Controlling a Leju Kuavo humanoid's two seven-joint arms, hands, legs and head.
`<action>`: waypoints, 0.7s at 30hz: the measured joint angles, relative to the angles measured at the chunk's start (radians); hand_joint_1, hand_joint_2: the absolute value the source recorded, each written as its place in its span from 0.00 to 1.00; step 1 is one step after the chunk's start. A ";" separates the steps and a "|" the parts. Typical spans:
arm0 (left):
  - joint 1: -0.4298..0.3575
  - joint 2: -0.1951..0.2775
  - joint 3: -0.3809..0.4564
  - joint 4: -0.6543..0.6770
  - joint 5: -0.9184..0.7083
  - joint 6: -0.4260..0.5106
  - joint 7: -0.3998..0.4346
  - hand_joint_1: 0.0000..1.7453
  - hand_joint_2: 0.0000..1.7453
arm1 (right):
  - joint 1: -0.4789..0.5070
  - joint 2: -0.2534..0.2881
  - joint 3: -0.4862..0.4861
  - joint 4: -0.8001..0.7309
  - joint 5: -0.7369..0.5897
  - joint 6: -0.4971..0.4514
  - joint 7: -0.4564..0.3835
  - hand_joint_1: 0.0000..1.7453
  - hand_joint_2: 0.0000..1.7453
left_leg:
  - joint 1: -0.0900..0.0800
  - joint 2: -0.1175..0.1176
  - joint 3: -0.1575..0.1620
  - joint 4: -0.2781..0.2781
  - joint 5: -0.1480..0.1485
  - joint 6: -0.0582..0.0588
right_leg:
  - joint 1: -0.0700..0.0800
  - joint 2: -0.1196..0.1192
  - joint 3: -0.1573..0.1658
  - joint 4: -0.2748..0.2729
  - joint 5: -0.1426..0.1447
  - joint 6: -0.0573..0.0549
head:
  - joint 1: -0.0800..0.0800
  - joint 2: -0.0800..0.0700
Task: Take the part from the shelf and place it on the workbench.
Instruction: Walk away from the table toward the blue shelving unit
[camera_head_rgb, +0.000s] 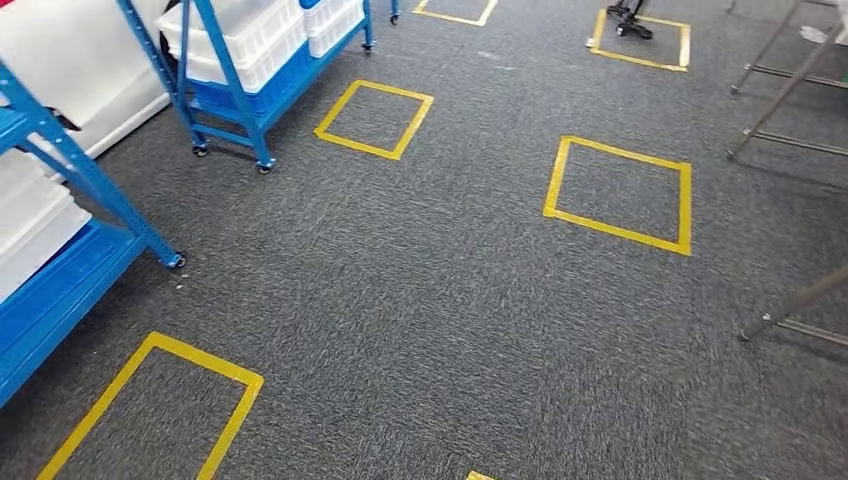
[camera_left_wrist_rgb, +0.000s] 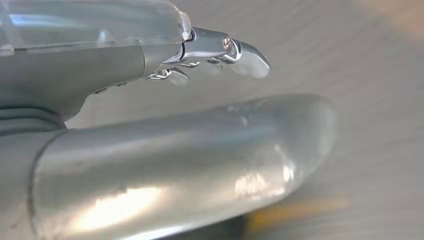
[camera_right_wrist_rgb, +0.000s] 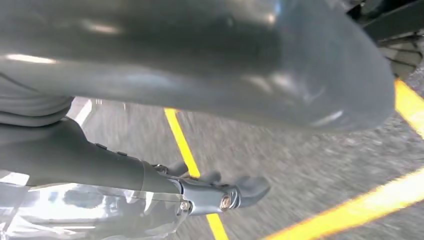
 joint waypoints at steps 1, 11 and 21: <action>-0.049 0.062 -0.037 0.090 0.166 0.193 -0.064 0.00 0.00 | -0.003 0.003 0.002 0.000 0.003 -0.004 -0.001 0.00 0.00 | 0.002 -0.020 -0.001 0.004 -0.002 -0.007 | -0.002 0.017 0.026 -0.066 0.037 0.000 | 0.005 0.000; -0.034 0.161 -0.213 0.566 0.264 0.712 0.010 0.00 0.00 | 0.031 0.036 0.001 -0.003 -0.004 -0.027 -0.002 0.00 0.00 | -0.005 0.068 -0.095 0.201 -0.117 -0.052 | 0.004 -0.026 0.071 -0.183 0.074 -0.045 | -0.017 0.000; -0.184 0.253 -0.485 0.432 0.421 0.627 -0.090 0.00 0.00 | -0.001 0.032 0.001 -0.010 0.038 -0.020 -0.011 0.00 0.00 | -0.006 0.151 -0.038 0.031 0.002 -0.031 | 0.024 -0.152 0.093 -0.176 0.050 -0.023 | -0.018 0.000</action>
